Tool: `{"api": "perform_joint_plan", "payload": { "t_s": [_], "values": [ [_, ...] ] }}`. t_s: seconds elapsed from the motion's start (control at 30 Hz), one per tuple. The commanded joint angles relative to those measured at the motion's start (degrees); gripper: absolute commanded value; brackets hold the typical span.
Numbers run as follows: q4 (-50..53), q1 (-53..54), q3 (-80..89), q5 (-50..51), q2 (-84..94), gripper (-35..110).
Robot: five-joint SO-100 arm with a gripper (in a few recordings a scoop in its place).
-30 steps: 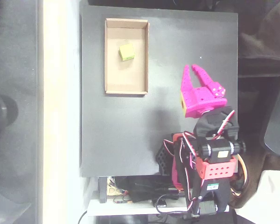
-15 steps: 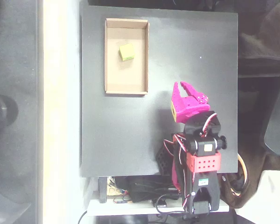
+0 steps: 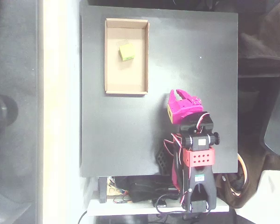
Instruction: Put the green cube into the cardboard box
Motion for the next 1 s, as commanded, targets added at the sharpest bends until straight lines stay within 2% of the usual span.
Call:
{"api": "perform_joint_plan", "payload": {
  "t_s": [0.0, 0.23, 0.57, 0.97],
  "values": [
    [1.1, -0.4, 0.9, 0.4, 1.1, 4],
    [2.2, -0.4, 1.0, 0.4, 1.1, 4],
    [15.1, -0.3, 1.0, 0.4, 1.1, 4],
    [17.6, -0.1, 1.0, 1.0, 1.1, 4]
  ]
}}
